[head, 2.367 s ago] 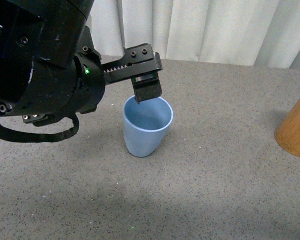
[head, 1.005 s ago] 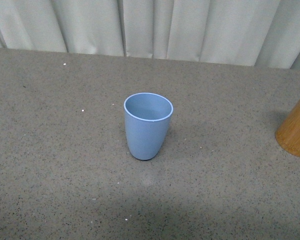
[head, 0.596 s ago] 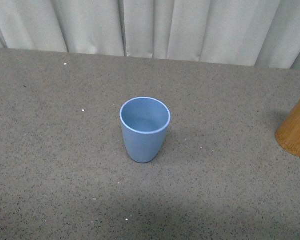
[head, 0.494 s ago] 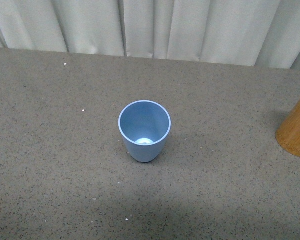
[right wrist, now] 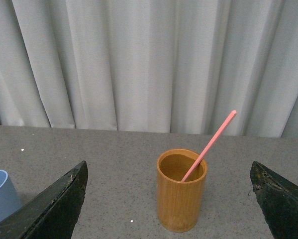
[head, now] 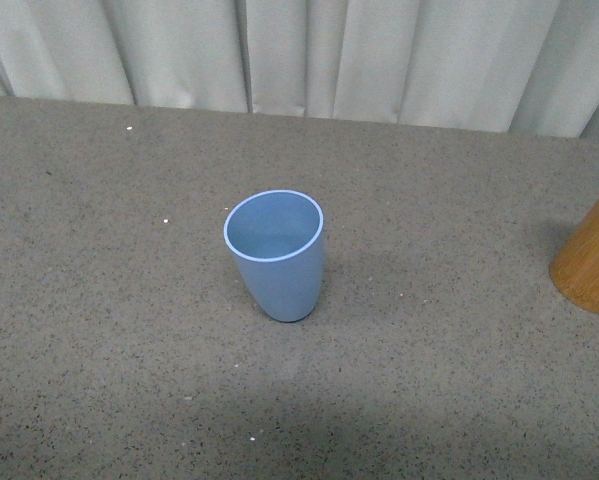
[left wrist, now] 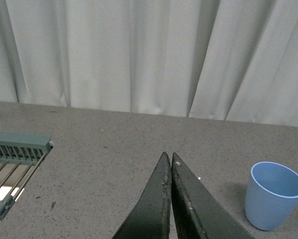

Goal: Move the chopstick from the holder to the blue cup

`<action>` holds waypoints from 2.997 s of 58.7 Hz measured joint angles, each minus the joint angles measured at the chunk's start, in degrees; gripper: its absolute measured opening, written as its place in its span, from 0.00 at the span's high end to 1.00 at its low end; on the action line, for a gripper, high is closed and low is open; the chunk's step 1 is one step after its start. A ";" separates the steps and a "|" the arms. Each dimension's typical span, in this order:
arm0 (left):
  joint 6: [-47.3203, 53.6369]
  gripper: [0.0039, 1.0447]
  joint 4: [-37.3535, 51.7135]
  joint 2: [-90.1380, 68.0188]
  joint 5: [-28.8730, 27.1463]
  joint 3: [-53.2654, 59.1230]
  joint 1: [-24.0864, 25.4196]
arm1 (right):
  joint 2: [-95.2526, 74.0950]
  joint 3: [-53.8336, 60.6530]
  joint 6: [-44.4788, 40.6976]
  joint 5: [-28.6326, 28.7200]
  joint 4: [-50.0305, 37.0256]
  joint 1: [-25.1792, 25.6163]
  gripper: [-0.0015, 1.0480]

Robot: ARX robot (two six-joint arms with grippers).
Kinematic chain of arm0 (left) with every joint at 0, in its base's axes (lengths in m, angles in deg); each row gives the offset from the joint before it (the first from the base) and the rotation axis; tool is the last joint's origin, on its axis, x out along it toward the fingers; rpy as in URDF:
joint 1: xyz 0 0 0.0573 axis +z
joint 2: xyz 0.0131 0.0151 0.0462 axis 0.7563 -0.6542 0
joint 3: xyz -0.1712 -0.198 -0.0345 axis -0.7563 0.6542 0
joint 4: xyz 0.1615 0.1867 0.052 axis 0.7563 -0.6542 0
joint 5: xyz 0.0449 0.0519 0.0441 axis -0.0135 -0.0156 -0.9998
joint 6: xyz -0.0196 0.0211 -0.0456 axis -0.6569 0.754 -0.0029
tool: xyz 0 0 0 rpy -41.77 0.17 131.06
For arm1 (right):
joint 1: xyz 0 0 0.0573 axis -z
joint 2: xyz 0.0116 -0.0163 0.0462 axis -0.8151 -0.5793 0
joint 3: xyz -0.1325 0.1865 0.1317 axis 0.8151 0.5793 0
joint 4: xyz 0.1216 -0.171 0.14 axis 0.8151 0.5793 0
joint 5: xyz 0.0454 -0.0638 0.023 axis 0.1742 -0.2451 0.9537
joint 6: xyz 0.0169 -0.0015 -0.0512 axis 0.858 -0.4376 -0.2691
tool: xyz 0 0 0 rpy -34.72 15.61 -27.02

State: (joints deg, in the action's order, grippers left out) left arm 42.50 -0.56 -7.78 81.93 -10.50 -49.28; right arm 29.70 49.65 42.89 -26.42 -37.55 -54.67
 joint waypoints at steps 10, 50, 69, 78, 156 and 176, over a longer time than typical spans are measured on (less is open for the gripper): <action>0.00 0.87 0.00 0.00 0.00 0.00 -0.02 | 0.00 0.00 0.00 0.00 0.00 0.00 0.09; 0.11 0.06 -0.09 0.09 -0.02 0.00 0.02 | -59.28 -21.62 24.87 -12.87 -14.53 15.61 0.09; 0.11 0.06 -0.09 0.09 -0.02 0.00 0.02 | -75.67 -38.56 27.91 -9.99 -6.97 14.45 0.09; 0.11 0.06 -0.09 0.09 0.00 0.00 0.02 | -79.36 -41.81 28.41 -9.88 -6.08 12.70 0.09; 0.11 0.06 -0.09 0.09 -0.02 0.00 0.02 | -102.57 -51.49 31.85 -10.69 -7.78 10.27 0.25; 0.11 0.06 -0.09 0.09 -0.02 0.00 0.02 | -103.69 -51.56 32.87 -10.62 -9.03 9.14 0.74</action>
State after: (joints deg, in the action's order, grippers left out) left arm 42.61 -0.65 -7.69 81.91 -10.50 -49.26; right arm -73.99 -1.91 75.76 -37.05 -46.57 -45.54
